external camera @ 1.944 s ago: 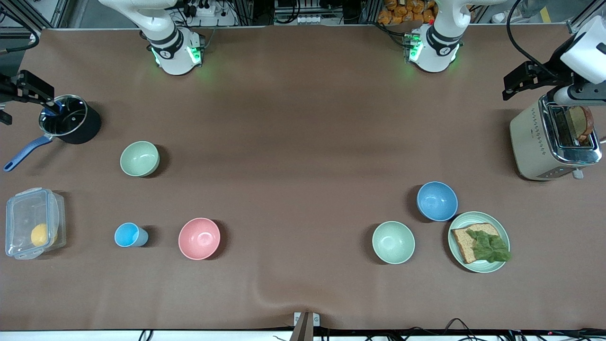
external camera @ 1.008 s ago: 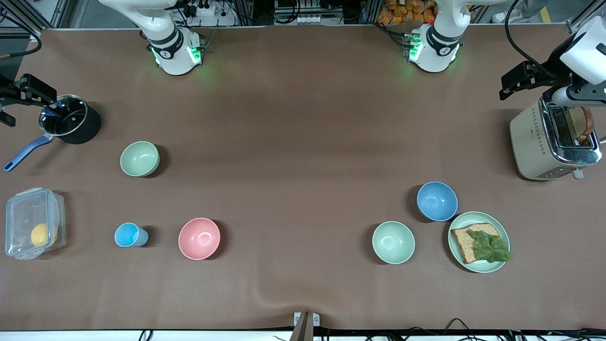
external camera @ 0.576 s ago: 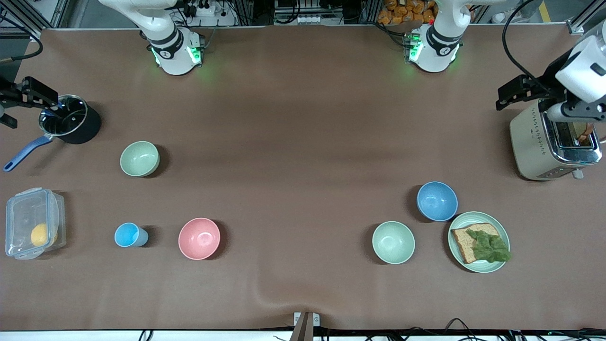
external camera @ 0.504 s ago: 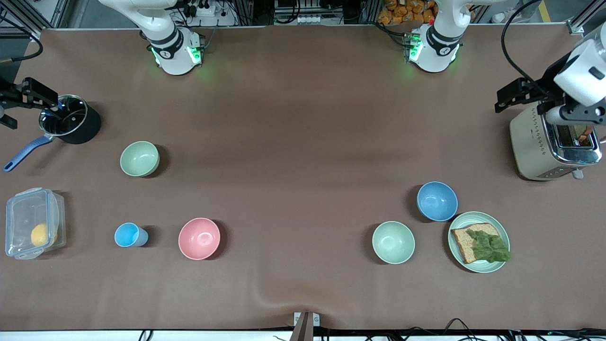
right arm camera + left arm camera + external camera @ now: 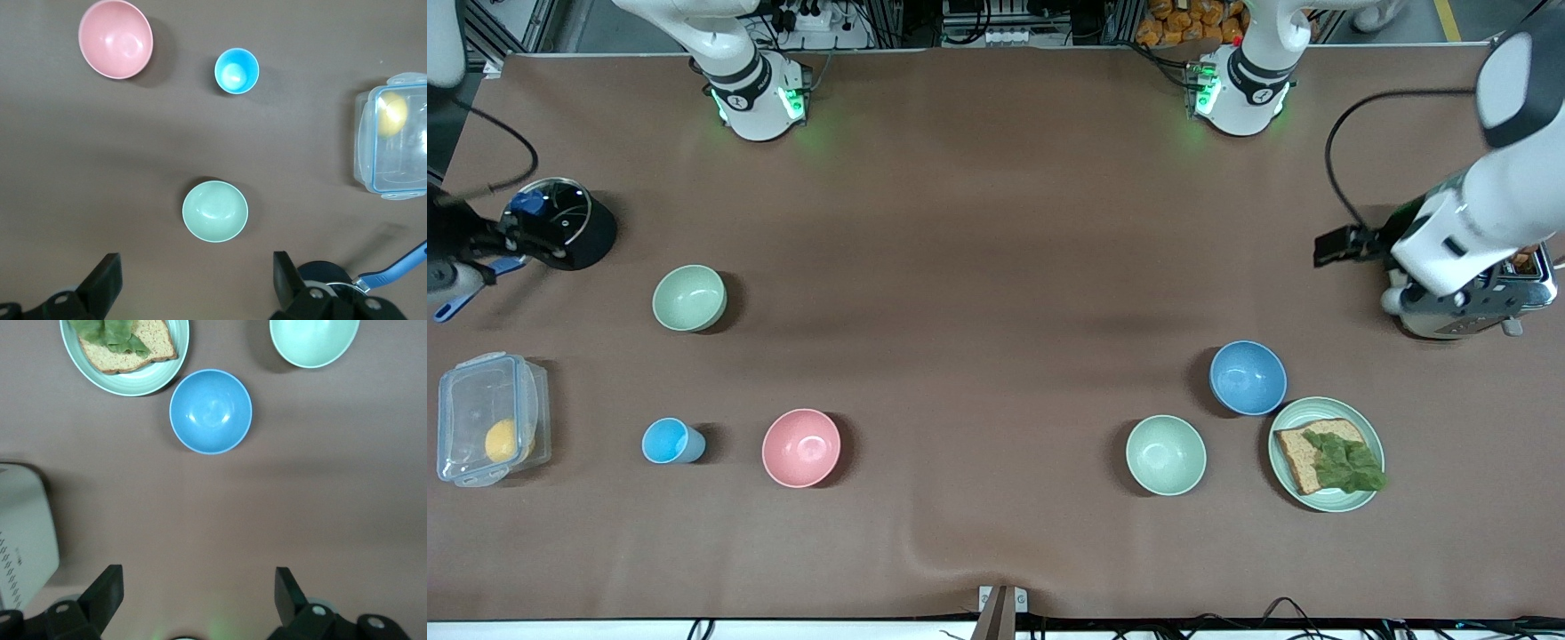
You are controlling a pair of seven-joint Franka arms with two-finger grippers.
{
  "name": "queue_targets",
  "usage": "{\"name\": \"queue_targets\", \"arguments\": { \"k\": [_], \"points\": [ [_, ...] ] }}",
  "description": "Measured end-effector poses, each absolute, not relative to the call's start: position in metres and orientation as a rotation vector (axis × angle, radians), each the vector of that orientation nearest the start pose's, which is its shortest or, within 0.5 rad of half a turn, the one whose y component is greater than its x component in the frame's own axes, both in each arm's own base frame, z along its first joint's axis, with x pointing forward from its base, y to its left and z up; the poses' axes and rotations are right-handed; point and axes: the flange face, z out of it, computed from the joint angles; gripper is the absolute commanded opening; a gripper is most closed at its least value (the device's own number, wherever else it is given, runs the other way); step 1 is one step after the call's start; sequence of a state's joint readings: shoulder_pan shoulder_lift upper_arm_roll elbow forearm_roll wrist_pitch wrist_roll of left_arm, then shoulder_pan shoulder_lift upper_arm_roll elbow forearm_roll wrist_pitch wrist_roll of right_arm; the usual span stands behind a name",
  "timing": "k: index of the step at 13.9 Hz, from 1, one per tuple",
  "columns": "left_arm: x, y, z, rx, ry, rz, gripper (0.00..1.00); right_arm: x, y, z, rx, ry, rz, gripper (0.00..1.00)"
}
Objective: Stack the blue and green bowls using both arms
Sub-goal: 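Move the right gripper to green bowl while the left gripper reaches blue bowl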
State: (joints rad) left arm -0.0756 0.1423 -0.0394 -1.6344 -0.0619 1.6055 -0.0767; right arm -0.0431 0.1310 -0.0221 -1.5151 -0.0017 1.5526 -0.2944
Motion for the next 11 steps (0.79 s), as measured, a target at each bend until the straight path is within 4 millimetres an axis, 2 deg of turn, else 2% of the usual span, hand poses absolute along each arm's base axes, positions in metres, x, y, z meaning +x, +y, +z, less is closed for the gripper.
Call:
{"name": "queue_targets", "arguments": {
  "k": [2,6,11],
  "points": [
    [0.594,-0.075,0.467,-3.174,0.044,0.323,1.0,0.592,-0.047,0.556,-3.095,-0.331,0.202,1.0],
    [0.623,-0.079,0.369,-3.16,0.022,0.332,1.0,0.588,-0.071,0.495,-3.046,-0.249,0.302,1.0],
    [0.645,-0.096,0.286,-3.156,-0.038,0.226,1.0,0.582,-0.069,0.433,-3.037,-0.245,0.33,1.0]
  ]
}}
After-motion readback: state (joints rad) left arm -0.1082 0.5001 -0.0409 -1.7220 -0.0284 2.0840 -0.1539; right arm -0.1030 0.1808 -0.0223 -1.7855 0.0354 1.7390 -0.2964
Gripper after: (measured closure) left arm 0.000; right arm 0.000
